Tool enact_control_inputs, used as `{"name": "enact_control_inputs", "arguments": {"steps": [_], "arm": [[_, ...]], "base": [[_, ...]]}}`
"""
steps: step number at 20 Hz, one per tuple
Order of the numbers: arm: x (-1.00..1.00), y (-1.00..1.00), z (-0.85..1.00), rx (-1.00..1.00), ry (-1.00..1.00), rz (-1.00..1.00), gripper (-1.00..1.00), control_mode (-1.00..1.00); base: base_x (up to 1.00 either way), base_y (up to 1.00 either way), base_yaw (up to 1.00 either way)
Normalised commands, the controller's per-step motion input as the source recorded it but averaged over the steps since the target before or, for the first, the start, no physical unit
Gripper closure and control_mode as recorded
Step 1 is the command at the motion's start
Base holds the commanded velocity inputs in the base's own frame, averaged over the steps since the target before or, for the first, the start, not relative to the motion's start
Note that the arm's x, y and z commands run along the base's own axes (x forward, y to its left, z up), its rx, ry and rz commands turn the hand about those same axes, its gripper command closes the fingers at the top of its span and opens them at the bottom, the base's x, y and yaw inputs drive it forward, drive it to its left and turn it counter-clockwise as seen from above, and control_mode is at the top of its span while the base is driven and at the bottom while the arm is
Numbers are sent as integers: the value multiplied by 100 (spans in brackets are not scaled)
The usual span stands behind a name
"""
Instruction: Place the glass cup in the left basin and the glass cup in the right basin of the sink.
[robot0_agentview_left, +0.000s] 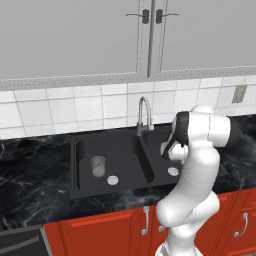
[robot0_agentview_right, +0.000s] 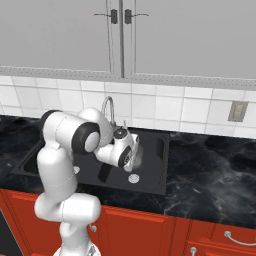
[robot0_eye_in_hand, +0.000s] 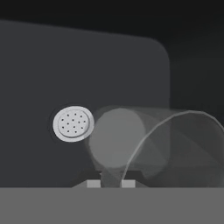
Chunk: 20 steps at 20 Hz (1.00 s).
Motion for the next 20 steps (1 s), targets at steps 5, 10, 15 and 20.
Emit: {"name": "enact_control_inputs", "arguments": {"steps": [5,10,15,20], "arm": [[6,0,-22,0,0,0,100,-100],[7,0,-17,0,0,0,100,-100],[10,0,-18,0,0,0,100,-100],[14,0,-23,0,0,0,-100,-100]], "base": [[0,0,0],[0,0,0],[0,0,0],[0,0,0]]}}
